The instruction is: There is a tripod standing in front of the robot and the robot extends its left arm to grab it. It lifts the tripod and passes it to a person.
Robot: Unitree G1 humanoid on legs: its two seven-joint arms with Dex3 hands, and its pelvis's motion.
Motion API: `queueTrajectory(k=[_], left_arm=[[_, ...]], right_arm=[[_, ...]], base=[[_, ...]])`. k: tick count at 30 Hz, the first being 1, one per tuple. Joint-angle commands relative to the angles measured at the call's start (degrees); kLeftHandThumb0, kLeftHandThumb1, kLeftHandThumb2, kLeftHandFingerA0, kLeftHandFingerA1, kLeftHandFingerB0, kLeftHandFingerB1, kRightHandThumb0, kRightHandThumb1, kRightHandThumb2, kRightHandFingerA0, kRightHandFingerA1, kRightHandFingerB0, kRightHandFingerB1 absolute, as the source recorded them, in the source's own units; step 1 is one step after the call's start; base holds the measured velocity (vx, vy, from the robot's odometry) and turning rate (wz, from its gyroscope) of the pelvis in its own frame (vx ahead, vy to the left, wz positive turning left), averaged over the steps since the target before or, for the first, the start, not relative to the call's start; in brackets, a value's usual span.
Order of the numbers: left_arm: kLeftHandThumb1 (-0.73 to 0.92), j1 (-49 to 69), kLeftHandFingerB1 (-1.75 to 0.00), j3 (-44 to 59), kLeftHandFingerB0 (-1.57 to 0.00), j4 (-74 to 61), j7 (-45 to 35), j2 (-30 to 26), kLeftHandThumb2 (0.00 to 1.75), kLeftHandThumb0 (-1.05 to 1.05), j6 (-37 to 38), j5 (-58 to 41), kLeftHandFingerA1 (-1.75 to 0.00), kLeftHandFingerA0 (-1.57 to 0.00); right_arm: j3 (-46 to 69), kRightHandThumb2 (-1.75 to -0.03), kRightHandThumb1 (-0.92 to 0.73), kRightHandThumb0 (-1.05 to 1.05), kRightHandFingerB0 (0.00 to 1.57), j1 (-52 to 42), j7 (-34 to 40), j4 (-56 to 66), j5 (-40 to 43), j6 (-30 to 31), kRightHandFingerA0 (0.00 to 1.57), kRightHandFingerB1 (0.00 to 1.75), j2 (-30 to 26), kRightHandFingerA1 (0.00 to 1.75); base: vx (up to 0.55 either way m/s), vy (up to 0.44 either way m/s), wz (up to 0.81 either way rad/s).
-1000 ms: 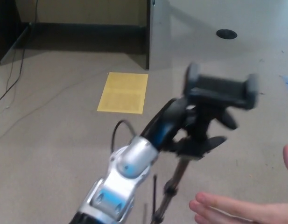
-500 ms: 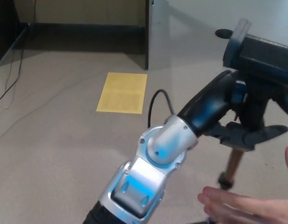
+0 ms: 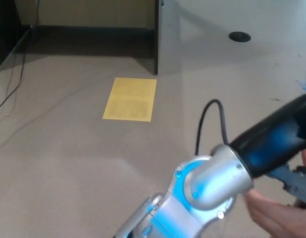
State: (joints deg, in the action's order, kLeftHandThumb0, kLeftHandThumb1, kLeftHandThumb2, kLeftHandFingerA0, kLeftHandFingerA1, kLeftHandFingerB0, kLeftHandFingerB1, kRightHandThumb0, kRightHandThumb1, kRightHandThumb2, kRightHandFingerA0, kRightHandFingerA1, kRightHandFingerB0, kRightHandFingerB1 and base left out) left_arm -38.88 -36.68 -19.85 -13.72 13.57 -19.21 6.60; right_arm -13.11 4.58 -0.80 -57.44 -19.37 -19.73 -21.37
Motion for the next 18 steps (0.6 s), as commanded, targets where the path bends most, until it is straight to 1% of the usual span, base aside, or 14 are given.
queueTrajectory(k=[1, 2, 3, 6, 7, 8, 9, 11, 12, 13, 14, 15, 16, 18], left_arm=[[0.8, -3.71, -1.34, -3.06, -0.62, -10.17, 4.6, 10.4, 0.76, -0.15, -10.27, 2.17, -1.72, -0.85], [0.86, -3.56, -1.32, -3.37, -0.6, -11.07, 4.71, 10.38, 0.73, -0.07, -10.75, 2.01, -1.73, -0.84], [0.92, -3.39, -1.32, -3.72, -0.57, -12.15, 4.69, 10.3, 0.72, -0.07, -11.78, 1.67, -1.71, -0.67], [0.92, -2.47, -1.29, -5.2, -0.5, -15.47, 4.59, 9.01, 0.79, -0.02, -13.79, 1.06, -1.75, -0.59], [0.92, -2.35, -1.17, -5.26, -0.62, -15.54, 4.53, 8.46, 0.72, -0.03, -13.11, 0.95, -1.5, -0.83], [0.92, -2.3, -1.27, -5.16, -0.46, -16.1, 4.34, 7.69, 0.77, -0.03, -13.61, 1.0, -1.75, -0.54], [0.92, -2.12, -1.26, -5.06, -0.45, -16.75, 4.21, 7.08, 0.75, -0.05, -14.33, 0.88, -1.75, -0.51], [0.92, -1.66, -1.23, -4.63, -0.45, -17.83, 3.91, 6.37, 0.74, -0.06, -15.95, 0.01, -1.72, -0.5], [0.92, -0.96, -1.11, -3.92, -0.48, -18.11, 3.43, 5.82, 0.66, -0.09, -16.13, -1.31, -1.5, -0.59], [0.92, -0.25, -1.08, -3.2, -0.49, -18.13, 3.14, 5.8, 0.63, -0.14, -16.32, -2.71, -1.5, -0.56], [0.92, 0.27, -1.07, -2.5, -0.5, -17.93, 2.73, 5.71, 0.68, -0.13, -16.21, -3.88, -1.58, -0.49], [0.92, 0.52, -1.07, -1.81, -0.5, -17.74, 2.38, 5.45, 0.68, -0.13, -16.16, -5.04, -1.58, -0.49], [0.92, 1.17, -0.99, -1.13, -0.52, -16.88, 1.85, 4.83, 0.64, -0.15, -14.67, -6.19, -1.5, -0.52], [0.89, 1.89, -0.86, -0.37, -0.57, -17.12, 1.2, 3.2, 0.67, -0.21, -14.81, -7.38, -1.42, -0.5]], right_arm=[[-1.76, -0.69, -0.69, -0.6, 0.45, 0.73, 0.02, -0.79, -2.25, 2.74, 0.56, 0.38, -0.32, 0.41], [-1.86, -0.69, -0.69, -0.6, 0.45, 0.98, 0.02, -0.89, -2.27, 2.82, 0.56, 0.38, -0.24, 0.41], [-1.96, -0.69, -0.69, -0.6, 0.45, 1.1, 0.03, -0.94, -2.25, 2.87, 0.56, 0.38, -0.22, 0.41], [-2.36, -0.69, -0.69, -0.6, 0.45, 0.69, 0.24, -1.15, -2.18, 2.83, 0.56, 0.38, -0.09, 0.41], [-2.37, -0.69, -0.69, -0.6, 0.45, 0.93, 0.23, -1.37, -2.1, 2.88, 0.56, 0.38, -0.13, 0.41], [-2.5, -0.69, -0.69, -0.6, 0.45, 1.38, 0.24, -1.72, -2.12, 3.0, 0.56, 0.38, 0.09, 0.41], [-2.67, -0.69, -0.69, -0.6, 0.45, 1.61, 0.28, -2.01, -2.17, 3.05, 0.56, 0.38, 0.34, 0.41], [-2.94, -0.69, -0.69, -0.6, 0.45, 1.81, 0.36, -2.53, -2.22, 3.06, 0.56, 0.38, 0.68, 0.41], [-3.0, -0.69, -0.69, -0.6, 0.45, 1.97, 0.39, -2.84, -2.2, 3.05, 0.56, 0.38, 0.78, 0.41], [-3.04, -0.69, -0.69, -0.6, 0.45, 2.12, 0.42, -3.07, -2.18, 3.05, 0.56, 0.38, 0.91, 0.41], [-3.04, -0.69, -0.69, -0.6, 0.45, 2.34, 0.43, -3.23, -2.15, 3.09, 0.56, 0.38, 1.01, 0.41], [-3.06, -0.69, -0.69, -0.6, 0.45, 2.65, 0.45, -3.46, -2.11, 3.1, 0.56, 0.38, 1.09, 0.41], [-3.06, -0.69, -0.69, -0.6, 0.45, 2.98, 0.47, -3.68, -2.09, 3.12, 0.56, 0.38, 1.18, 0.41], [-3.14, -0.69, -0.69, -0.6, 0.45, 2.91, 0.54, -3.82, -2.1, 3.01, 0.56, 0.38, 1.25, 0.41]], base=[[0.0, 0.0, 0.0], [0.0, 0.0, 0.0], [0.0, 0.0, 0.0], [0.0, 0.0, 0.0], [0.0, 0.0, 0.0], [0.0, 0.0, 0.0], [0.0, 0.0, 0.0], [0.0, 0.0, 0.0], [0.0, 0.0, 0.0], [0.0, 0.0, 0.0], [0.0, 0.0, 0.0], [0.0, 0.0, 0.0], [0.0, 0.0, 0.0], [0.0, 0.0, 0.0]])
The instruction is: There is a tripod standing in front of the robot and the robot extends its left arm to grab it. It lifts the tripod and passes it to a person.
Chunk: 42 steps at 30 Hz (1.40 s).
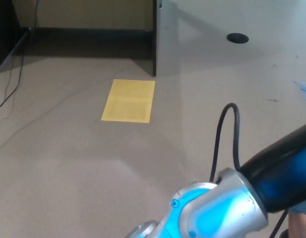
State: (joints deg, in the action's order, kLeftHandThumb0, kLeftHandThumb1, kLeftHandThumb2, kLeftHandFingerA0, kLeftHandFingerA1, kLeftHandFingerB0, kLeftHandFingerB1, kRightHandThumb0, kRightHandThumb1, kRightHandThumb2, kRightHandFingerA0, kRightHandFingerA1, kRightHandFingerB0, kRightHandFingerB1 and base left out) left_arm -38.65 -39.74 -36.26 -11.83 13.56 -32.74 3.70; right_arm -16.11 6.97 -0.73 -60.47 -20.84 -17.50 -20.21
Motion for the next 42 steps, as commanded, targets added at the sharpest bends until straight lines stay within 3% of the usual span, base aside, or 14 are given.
queueTrajectory(k=[1, 5, 6, 7, 8, 9, 12, 13, 14, 33, 34, 35, 38, 42], left_arm=[[0.88, 1.54, -0.84, 2.67, -0.58, -0.78, -0.5, 2.54, 0.67, -0.22, -0.88, -3.96, -1.39, -0.51], [0.9, 0.17, -0.82, 2.32, -0.58, -2.53, -0.61, -0.54, 0.63, -0.33, -3.75, -1.39, -1.29, -0.53], [0.71, -0.11, -0.78, 2.46, -0.58, -2.87, -1.44, -2.16, 1.09, -0.28, -3.01, -0.92, -0.96, -0.66], [0.92, -0.46, -0.8, 2.55, -0.54, -3.64, -2.08, -3.39, 0.64, -0.38, -4.32, -0.72, -1.17, -0.54], [0.74, -0.96, -0.8, 2.88, -0.59, -4.32, -2.61, -4.11, 1.06, -0.42, -6.64, -0.9, -0.94, -0.65], [0.91, -1.58, -0.79, 3.61, -0.58, -5.19, -3.25, -4.73, 0.65, -0.48, -9.81, -1.66, -1.07, -0.6], [0.89, -1.89, -0.77, 4.22, -0.6, -5.86, -3.83, -6.4, 0.66, -0.52, -11.45, -1.72, -1.02, -0.64], [0.43, -1.71, -0.08, 4.16, 0.0, -5.75, -3.78, -7.33, 0.8, -0.71, -11.65, -1.38, -0.07, 0.0], [0.45, -1.77, -0.03, 4.66, 0.0, -5.76, -4.07, -7.86, 0.79, -0.73, -12.17, -1.81, -0.04, 0.0], [0.44, 7.79, -0.01, 21.46, 0.0, -4.43, -12.03, -21.42, 0.82, -0.71, -11.44, -10.55, 0.0, 0.0], [0.44, 8.86, 0.0, 22.7, 0.0, -4.08, -12.4, -21.83, 0.81, -0.71, -10.44, -11.28, -0.01, 0.0], [0.42, 10.9, 0.0, 25.23, 0.0, -3.5, -13.23, -22.66, 0.55, -0.77, -8.91, -12.69, 0.0, 0.0], [0.45, 14.97, 0.0, 30.4, 0.0, -2.46, -15.39, -26.44, 0.55, -0.79, -5.98, -13.81, -0.01, 0.0], [0.44, 22.35, 0.0, 37.22, 0.0, -0.84, -18.26, -31.96, 0.8, -0.74, -1.16, -14.92, -0.07, 0.0]], right_arm=[[-0.19, -0.69, -0.69, -0.6, 0.45, 0.73, 0.44, -0.86, -0.65, 0.8, 0.56, 0.38, 0.08, 0.41], [-0.3, -0.69, -0.69, -0.6, 0.45, 0.75, 0.41, -0.73, -0.66, 0.75, 0.56, 0.38, -0.13, 0.41], [-0.38, -0.69, -0.69, -0.6, 0.45, 0.71, 0.42, -0.67, -0.7, 0.75, 0.56, 0.38, -0.07, 0.41], [-0.5, -0.69, -0.69, -0.6, 0.45, 0.7, 0.44, -0.59, -0.75, 0.77, 0.56, 0.38, 0.05, 0.41], [-0.55, -0.69, -0.69, -0.6, 0.45, 0.63, 0.44, -0.52, -0.75, 0.75, 0.56, 0.38, 0.0, 0.41], [-0.61, -0.69, -0.69, -0.6, 0.45, 0.53, 0.45, -0.41, -0.73, 0.73, 0.56, 0.38, -0.02, 0.41], [-0.78, -0.69, -0.69, -0.6, 0.45, 0.23, 0.56, -0.21, -0.71, 0.71, 0.56, 0.38, 0.06, 0.41], [3.54, -0.61, -0.69, -0.51, 0.54, 0.27, -1.97, -2.27, 4.7, 0.7, 0.58, 0.37, 1.45, 0.38], [1.87, -0.62, -0.68, -0.46, 0.54, -0.43, 0.01, -1.69, 1.96, -2.69, 0.7, 0.39, 0.46, 0.45], [2.02, -0.62, -0.71, -0.43, 0.52, -0.65, -0.36, 0.62, 0.88, -2.77, 0.64, 0.38, 0.77, 0.41], [1.96, -0.62, -0.71, -0.44, 0.52, -0.61, -0.36, 0.59, 0.78, -2.84, 0.65, 0.38, 0.63, 0.42], [1.85, -0.62, -0.71, -0.44, 0.51, -0.5, -0.41, 0.53, 0.65, -2.83, 0.66, 0.38, 0.46, 0.42], [2.18, -0.61, -0.71, -0.43, 0.51, -0.11, -0.64, 0.55, 0.95, -2.6, 0.66, 0.38, 0.21, 0.43], [2.49, -0.62, -0.71, -0.44, 0.52, -0.28, -0.62, 0.36, 1.21, -2.48, 0.67, 0.38, 0.0, 0.43]], base=[[0.0, 0.0, 0.0], [0.0, 0.0, 0.0], [0.0, 0.0, 0.0], [0.0, 0.0, 0.0], [0.0, 0.0, 0.0], [0.0, 0.0, 0.0], [0.0, 0.0, 0.0], [0.0, 0.0, 0.0], [0.0, 0.0, 0.0], [0.0, 0.0, 0.0], [0.0, 0.0, 0.0], [0.0, 0.0, 0.0], [0.0, 0.0, 0.0], [0.0, 0.0, 0.0]])
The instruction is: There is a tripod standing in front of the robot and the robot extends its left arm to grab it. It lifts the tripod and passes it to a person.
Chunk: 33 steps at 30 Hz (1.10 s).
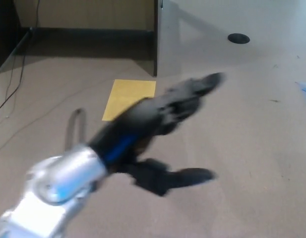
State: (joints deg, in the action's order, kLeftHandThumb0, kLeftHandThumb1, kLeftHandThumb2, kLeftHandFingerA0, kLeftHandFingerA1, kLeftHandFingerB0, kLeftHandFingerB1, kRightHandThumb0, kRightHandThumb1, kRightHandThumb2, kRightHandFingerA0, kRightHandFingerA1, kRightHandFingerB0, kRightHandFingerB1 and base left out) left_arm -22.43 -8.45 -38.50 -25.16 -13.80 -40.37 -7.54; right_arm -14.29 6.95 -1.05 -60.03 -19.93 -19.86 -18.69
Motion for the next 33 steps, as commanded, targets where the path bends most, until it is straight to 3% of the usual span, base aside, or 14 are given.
queueTrajectory(k=[1, 10, 11, 14, 16, 17, 18, 19, 20, 26, 27, 29, 30, 33], left_arm=[[0.45, 8.75, 0.0, 7.83, 0.0, 1.95, -5.51, -5.25, 0.79, -0.72, 7.69, -4.55, -0.07, 0.0], [0.33, 30.89, -0.16, 22.47, 0.0, 22.86, -6.35, -1.36, 0.72, -0.51, 27.42, -6.34, -0.4, -0.03], [0.4, 31.42, -0.2, 22.97, 0.0, 24.8, -6.03, -0.98, 0.53, -0.53, 28.77, -6.12, -0.34, -0.09], [0.33, 33.65, -0.27, 24.24, 0.0, 35.6, -2.26, 0.28, 0.76, -0.49, 36.36, -2.87, -0.46, -0.06], [0.4, 33.99, -0.24, 24.77, -0.08, 40.82, -0.2, 0.44, 0.53, -0.6, 39.69, -1.31, -0.35, -0.16], [0.12, 33.99, -0.49, 25.42, 0.0, 45.87, 2.23, 0.43, 0.78, -0.33, 41.93, -0.1, -0.49, -0.01], [0.36, 34.13, -0.34, 25.68, -0.09, 48.25, 3.78, 0.41, 0.68, -0.63, 42.43, 0.55, -0.41, -0.16], [0.36, 34.34, -0.34, 25.9, -0.09, 50.08, 5.0, 0.45, 0.68, -0.63, 42.48, 0.9, -0.41, -0.16], [0.17, 33.91, -0.48, 26.12, 0.0, 52.51, 5.67, 0.5, 0.8, -0.32, 43.35, 0.94, -0.49, -0.01], [0.23, 33.04, -0.49, 23.74, 0.0, 68.25, 11.86, -2.1, 0.84, -0.34, 49.27, 5.66, -0.49, -0.01], [0.39, 32.69, -0.28, 22.88, -0.06, 71.07, 13.26, -2.51, 0.72, -0.64, 50.45, 6.75, -0.44, -0.13], [0.25, 31.56, -0.49, 20.03, 0.0, 75.49, 16.84, -4.03, 0.85, -0.33, 50.5, 10.11, -0.49, -0.02], [0.38, 30.21, -0.32, 17.41, -0.07, 78.52, 18.27, -5.73, 0.7, -0.59, 50.09, 12.7, -0.46, -0.19], [0.38, 28.75, -0.36, 15.62, -0.1, 81.36, 17.77, -7.19, 0.68, -0.57, 49.87, 13.33, -0.48, -0.25]], right_arm=[[0.81, -0.61, -0.71, -0.44, 0.52, -0.66, -0.22, -0.1, 0.38, -0.23, 0.68, 0.38, -1.69, 0.43], [1.92, -0.61, -0.7, -0.41, 0.54, -3.3, 1.0, 0.0, 0.38, -0.81, 0.68, 0.38, -2.78, 0.43], [1.99, -0.61, -0.7, -0.41, 0.53, -3.39, 1.03, -0.07, 0.38, -0.98, 0.67, 0.38, -2.81, 0.43], [2.47, -0.61, -0.7, -0.41, 0.53, -3.76, 1.04, -0.12, 0.7, -0.5, 0.69, 0.38, -2.87, 0.43], [2.36, -0.61, -0.7, -0.41, 0.54, -3.6, 1.35, -0.24, 0.45, -0.29, 0.7, 0.38, -2.9, 0.43], [2.32, -0.61, -0.69, -0.4, 0.54, -3.33, 1.63, -0.27, 0.32, -0.15, 0.73, 0.38, -2.82, 0.44], [2.3, -0.62, -0.69, -0.41, 0.55, -3.3, 1.71, -0.19, 0.28, -0.31, 0.73, 0.39, -2.85, 0.44], [2.3, -0.62, -0.69, -0.41, 0.55, -3.39, 1.68, -0.04, 0.27, -0.55, 0.73, 0.39, -2.93, 0.44], [2.35, -0.62, -0.69, -0.41, 0.54, -3.0, 1.66, -0.23, 0.31, -0.56, 0.73, 0.39, -2.92, 0.45], [2.4, -0.61, -0.7, -0.41, 0.53, -2.41, 1.31, -1.01, 0.58, -0.71, 0.66, 0.38, -2.37, 0.42], [2.23, -0.61, -0.7, -0.42, 0.53, -2.42, 1.51, -1.15, 0.35, -0.81, 0.65, 0.38, -2.43, 0.42], [2.23, -0.61, -0.7, -0.43, 0.53, -2.24, 1.46, -1.29, 0.36, -0.75, 0.65, 0.38, -2.39, 0.42], [2.25, -0.61, -0.7, -0.42, 0.53, -1.91, 1.3, -1.42, 0.4, -0.52, 0.66, 0.38, -2.34, 0.42], [2.23, -0.61, -0.7, -0.41, 0.53, -1.94, 1.33, -1.57, 0.38, 0.04, 0.67, 0.38, -2.19, 0.42]], base=[[0.0, 0.0, 0.0], [0.0, 0.0, 0.0], [0.0, 0.0, 0.0], [0.0, 0.0, 0.0], [0.0, 0.0, 0.0], [0.0, 0.0, 0.0], [0.0, 0.0, 0.0], [0.0, 0.0, 0.0], [0.0, 0.0, 0.0], [0.0, 0.0, 0.0], [0.0, 0.0, 0.0], [0.0, 0.0, 0.0], [0.0, 0.0, 0.0], [0.0, 0.0, 0.0]])
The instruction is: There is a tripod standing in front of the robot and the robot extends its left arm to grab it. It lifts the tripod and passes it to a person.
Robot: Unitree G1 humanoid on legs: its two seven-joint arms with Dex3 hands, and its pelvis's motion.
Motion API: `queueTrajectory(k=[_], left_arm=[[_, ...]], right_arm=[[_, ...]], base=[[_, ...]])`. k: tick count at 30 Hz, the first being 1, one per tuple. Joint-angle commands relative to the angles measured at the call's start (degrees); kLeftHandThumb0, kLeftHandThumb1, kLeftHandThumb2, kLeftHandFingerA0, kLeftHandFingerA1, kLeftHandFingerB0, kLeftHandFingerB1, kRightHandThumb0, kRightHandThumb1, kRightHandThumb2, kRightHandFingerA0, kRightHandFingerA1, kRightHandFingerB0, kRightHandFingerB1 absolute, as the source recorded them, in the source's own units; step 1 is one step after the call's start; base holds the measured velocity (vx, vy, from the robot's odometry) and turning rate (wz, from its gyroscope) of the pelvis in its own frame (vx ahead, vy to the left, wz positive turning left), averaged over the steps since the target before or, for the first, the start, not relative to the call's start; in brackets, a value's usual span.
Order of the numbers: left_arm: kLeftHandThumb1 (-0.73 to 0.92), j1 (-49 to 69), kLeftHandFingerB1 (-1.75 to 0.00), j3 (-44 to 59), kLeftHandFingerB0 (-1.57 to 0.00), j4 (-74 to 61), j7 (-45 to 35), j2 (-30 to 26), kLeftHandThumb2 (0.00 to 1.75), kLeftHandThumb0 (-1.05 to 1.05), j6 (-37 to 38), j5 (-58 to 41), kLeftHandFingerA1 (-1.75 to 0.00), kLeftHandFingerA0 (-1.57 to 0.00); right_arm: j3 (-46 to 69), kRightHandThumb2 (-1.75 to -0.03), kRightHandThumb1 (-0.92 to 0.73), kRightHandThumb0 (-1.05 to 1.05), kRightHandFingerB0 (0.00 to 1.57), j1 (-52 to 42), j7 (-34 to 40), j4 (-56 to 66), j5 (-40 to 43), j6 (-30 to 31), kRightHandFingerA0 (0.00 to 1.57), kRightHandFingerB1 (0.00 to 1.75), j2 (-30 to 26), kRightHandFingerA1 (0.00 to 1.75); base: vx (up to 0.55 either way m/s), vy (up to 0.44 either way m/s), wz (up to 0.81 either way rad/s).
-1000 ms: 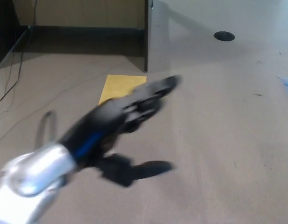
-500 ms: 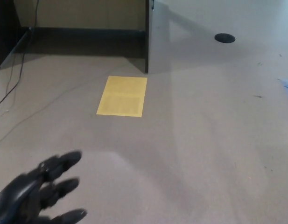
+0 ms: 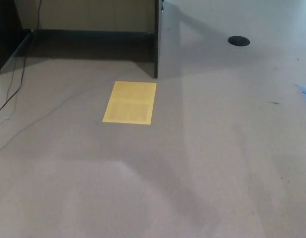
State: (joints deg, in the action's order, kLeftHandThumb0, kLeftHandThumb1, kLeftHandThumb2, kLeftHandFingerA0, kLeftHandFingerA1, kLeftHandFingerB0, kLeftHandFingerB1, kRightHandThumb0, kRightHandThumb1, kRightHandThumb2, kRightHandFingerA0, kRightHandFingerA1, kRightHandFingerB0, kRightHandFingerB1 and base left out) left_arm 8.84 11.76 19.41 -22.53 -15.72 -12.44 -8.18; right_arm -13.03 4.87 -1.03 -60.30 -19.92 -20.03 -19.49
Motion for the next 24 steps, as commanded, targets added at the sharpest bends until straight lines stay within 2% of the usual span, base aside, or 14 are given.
queueTrajectory(k=[1, 7, 12, 24], left_arm=[[0.39, -3.09, -0.36, -5.48, -0.1, 23.84, 15.0, -5.94, 0.68, -0.56, 20.19, 14.39, -0.48, -0.27], [0.44, -5.87, -0.39, -10.87, -0.12, 29.77, 15.5, -8.63, 0.74, -0.57, 18.83, 16.61, -0.51, -0.3], [0.45, -5.3, -0.39, -11.54, -0.1, 32.89, 17.16, -8.13, 0.77, -0.6, 21.26, 14.94, -0.51, -0.32], [0.44, -8.14, -0.4, -12.3, -0.13, 40.67, 19.2, -9.04, 0.78, -0.64, 26.64, 15.21, -0.53, -0.37]], right_arm=[[1.16, -0.61, -0.7, -0.41, 0.53, 0.09, 1.23, -1.18, 0.61, 0.32, 0.67, 0.38, -1.27, 0.42], [1.1, -0.61, -0.7, -0.41, 0.53, 0.5, 1.02, -1.87, 0.48, 0.36, 0.66, 0.38, -1.14, 0.42], [0.9, -0.61, -0.7, -0.42, 0.54, -1.84, 1.34, -1.64, 0.22, -0.73, 0.69, 0.38, -1.65, 0.43], [0.7, -0.61, -0.69, -0.41, 0.53, -0.77, 2.09, -3.81, 0.02, 0.45, 0.67, 0.38, 0.09, 0.42]], base=[[0.0, 0.0, 0.0], [0.0, 0.0, 0.0], [0.0, 0.0, 0.0], [0.0, 0.0, 0.0]])
